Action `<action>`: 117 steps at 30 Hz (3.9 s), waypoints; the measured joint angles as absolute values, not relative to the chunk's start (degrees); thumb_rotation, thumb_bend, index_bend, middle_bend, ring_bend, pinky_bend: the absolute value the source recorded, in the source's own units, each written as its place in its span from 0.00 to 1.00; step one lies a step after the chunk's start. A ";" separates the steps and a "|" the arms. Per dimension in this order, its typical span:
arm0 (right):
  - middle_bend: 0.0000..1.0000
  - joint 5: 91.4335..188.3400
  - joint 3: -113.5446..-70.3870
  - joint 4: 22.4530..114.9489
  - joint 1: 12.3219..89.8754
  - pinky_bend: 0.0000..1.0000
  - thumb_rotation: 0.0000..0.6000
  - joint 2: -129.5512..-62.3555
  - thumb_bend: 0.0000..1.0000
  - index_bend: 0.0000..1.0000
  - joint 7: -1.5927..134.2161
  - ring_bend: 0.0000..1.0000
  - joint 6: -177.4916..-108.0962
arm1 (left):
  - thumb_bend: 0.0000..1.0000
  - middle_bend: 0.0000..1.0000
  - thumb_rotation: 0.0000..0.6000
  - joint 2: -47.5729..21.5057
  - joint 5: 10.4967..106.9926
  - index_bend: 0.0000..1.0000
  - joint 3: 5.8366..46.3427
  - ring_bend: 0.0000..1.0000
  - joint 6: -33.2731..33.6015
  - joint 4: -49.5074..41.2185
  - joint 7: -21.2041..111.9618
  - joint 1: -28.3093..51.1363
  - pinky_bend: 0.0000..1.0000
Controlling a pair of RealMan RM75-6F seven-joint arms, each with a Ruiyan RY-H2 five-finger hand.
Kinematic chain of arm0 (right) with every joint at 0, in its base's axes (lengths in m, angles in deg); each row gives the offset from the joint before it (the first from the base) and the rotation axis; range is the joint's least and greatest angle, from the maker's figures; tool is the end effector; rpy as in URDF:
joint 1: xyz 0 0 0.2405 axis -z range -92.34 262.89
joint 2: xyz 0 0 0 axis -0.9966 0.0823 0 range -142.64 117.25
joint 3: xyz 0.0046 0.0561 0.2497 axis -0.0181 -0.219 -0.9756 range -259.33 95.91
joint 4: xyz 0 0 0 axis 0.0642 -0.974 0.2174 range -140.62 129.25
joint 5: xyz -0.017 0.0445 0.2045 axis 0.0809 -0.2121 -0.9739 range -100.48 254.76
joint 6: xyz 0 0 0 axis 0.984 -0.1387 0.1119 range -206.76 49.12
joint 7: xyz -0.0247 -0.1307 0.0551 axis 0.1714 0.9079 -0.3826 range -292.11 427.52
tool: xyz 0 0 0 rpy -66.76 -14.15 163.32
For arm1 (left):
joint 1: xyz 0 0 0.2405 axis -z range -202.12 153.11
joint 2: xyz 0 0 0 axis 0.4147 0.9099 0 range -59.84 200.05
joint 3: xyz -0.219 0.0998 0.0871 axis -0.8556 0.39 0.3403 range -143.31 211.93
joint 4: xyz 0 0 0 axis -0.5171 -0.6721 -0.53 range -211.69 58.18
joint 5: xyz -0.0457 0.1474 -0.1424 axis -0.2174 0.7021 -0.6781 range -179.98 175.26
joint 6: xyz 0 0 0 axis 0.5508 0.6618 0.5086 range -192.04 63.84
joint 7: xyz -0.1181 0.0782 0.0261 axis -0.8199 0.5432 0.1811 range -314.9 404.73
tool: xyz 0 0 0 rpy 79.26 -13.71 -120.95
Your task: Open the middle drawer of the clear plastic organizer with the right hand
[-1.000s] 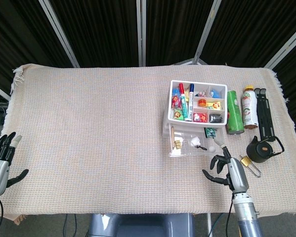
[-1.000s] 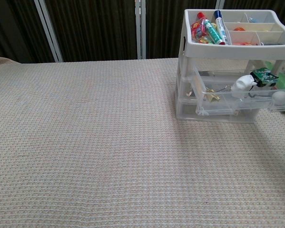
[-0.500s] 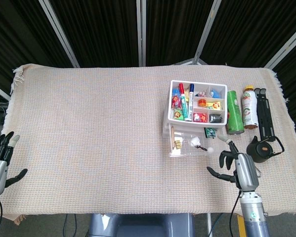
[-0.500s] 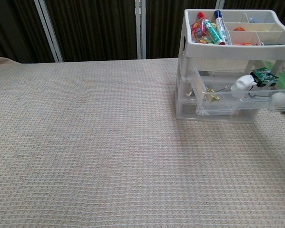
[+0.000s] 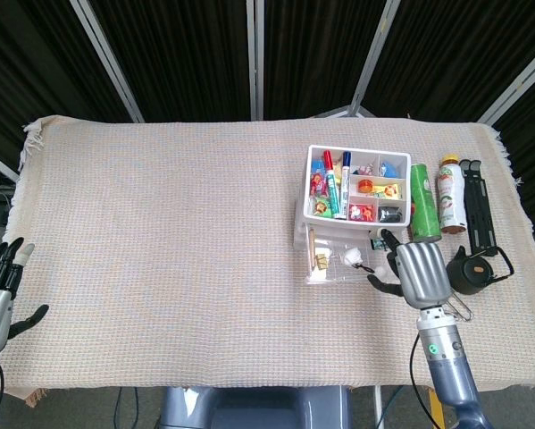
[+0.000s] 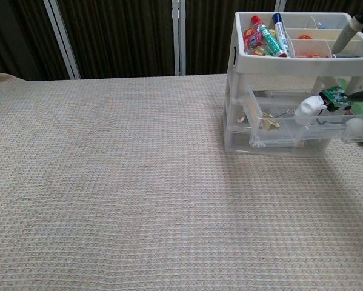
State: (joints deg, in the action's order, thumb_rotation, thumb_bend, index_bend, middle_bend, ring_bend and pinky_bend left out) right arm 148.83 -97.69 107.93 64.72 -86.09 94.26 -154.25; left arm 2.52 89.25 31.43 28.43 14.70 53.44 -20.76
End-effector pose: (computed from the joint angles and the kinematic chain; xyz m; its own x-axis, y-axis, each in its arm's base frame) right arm -0.1618 -0.2680 0.1079 0.2753 0.0145 0.9612 -0.9476 -0.1644 0.2739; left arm -0.2922 0.1732 0.1535 0.4818 -0.1293 0.8667 0.8672 -0.0718 -0.4928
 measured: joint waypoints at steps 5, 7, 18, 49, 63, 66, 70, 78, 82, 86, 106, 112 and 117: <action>1.00 146.29 -97.62 106.21 61.75 0.77 1.00 -87.38 0.00 0.46 98.26 1.00 -151.69 | 0.17 0.00 1.00 2.56 89.00 0.00 31.37 0.00 28.08 14.54 53.15 -20.62 0.00; 1.00 145.91 -97.44 105.61 61.08 0.77 1.00 -88.18 0.00 0.47 99.25 1.00 -151.60 | 0.17 0.00 1.00 2.59 89.04 0.00 31.38 0.00 28.07 14.53 53.11 -20.61 0.00; 1.00 144.96 -96.64 101.73 58.72 0.77 1.00 -91.42 0.04 0.49 100.62 1.00 -151.94 | 0.17 0.00 1.00 2.61 88.99 0.00 31.46 0.00 27.81 14.56 52.97 -20.54 0.00; 1.00 139.83 -95.49 98.54 55.33 0.77 1.00 -92.87 0.19 0.56 103.45 1.00 -151.73 | 0.17 0.00 1.00 2.77 88.53 0.00 31.41 0.00 27.18 14.57 52.06 -20.25 0.00; 1.00 141.50 -94.81 97.50 54.81 0.77 1.00 -94.77 0.29 0.65 101.86 1.00 -152.85 | 0.17 0.00 1.00 2.91 88.25 0.00 31.38 0.00 26.90 14.61 51.67 -20.17 0.00; 1.00 141.71 -95.08 97.70 54.92 0.77 1.00 -94.78 0.30 0.65 101.03 1.00 -153.43 | 0.17 0.00 1.00 2.98 88.21 0.00 31.33 0.00 26.97 14.65 51.53 -20.18 0.00; 1.00 142.23 -95.29 98.28 55.15 0.77 1.00 -94.43 0.29 0.65 100.28 1.00 -154.05 | 0.17 0.00 1.00 3.00 88.31 0.00 31.35 0.00 27.06 14.66 51.48 -20.19 0.00; 1.00 144.42 -95.73 101.92 56.51 0.77 1.00 -90.83 0.29 0.64 99.47 1.00 -156.68 | 0.17 0.00 1.00 3.11 88.29 0.00 31.38 0.00 27.08 14.71 51.29 -20.23 0.00; 1.00 146.43 -96.08 103.94 58.21 0.77 1.00 -87.20 0.29 0.64 97.12 1.00 -158.72 | 0.17 0.00 1.00 3.16 88.43 0.00 31.39 0.00 27.26 14.87 51.42 -20.28 0.00; 1.00 148.46 -96.40 105.12 60.63 0.77 1.00 -83.08 0.29 0.64 92.39 1.00 -161.02 | 0.17 0.00 1.00 3.16 88.39 0.00 31.37 0.00 27.32 14.97 51.62 -20.32 0.00; 0.99 145.12 -93.89 90.24 70.21 0.75 1.00 -78.72 0.20 0.55 74.33 0.99 -161.19 | 0.17 0.00 1.00 2.77 88.34 0.00 31.34 0.00 27.36 15.11 52.78 -20.33 0.00; 0.85 145.34 -93.33 86.28 70.80 0.66 1.00 -80.99 0.17 0.43 72.45 0.86 -159.89 | 0.17 0.00 1.00 2.72 88.14 0.00 31.30 0.00 27.24 15.05 52.90 -20.32 0.00; 0.65 146.09 -93.13 85.47 71.06 0.62 1.00 -81.56 0.17 0.32 72.50 0.71 -159.76 | 0.17 0.00 1.00 2.78 88.10 0.00 31.21 0.00 27.43 15.03 52.69 -20.39 0.00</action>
